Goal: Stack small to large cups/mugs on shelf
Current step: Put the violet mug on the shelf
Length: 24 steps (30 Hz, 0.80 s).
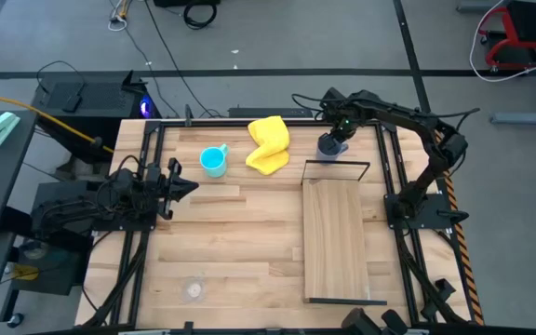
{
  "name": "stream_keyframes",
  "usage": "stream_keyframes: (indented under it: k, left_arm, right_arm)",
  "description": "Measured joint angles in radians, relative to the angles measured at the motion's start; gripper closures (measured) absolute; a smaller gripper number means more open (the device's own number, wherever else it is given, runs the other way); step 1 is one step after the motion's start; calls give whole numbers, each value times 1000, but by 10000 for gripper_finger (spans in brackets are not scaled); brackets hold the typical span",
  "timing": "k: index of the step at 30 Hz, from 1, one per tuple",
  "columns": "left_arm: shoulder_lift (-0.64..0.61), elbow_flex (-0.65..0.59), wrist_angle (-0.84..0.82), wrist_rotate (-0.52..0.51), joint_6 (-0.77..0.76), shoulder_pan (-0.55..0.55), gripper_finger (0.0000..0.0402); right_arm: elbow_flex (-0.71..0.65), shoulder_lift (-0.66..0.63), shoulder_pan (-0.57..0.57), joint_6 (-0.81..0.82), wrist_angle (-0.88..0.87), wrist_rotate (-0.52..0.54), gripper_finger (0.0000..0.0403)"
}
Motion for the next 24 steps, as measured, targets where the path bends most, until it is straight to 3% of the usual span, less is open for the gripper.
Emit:
stream_keyframes:
  k: [5, 17, 24]
  left_arm:
    - [0, 0, 0, 0, 0, 0, 390]
    - [0, 0, 0, 0, 0, 0, 376]
    - [0, 0, 0, 0, 0, 0, 385]
  right_arm:
    - [0, 0, 0, 1, 2, -6, 392]
    - [-4, 3, -7, -3, 27, -24, 308]
    - [-4, 4, -8, -5, 48, -38, 306]
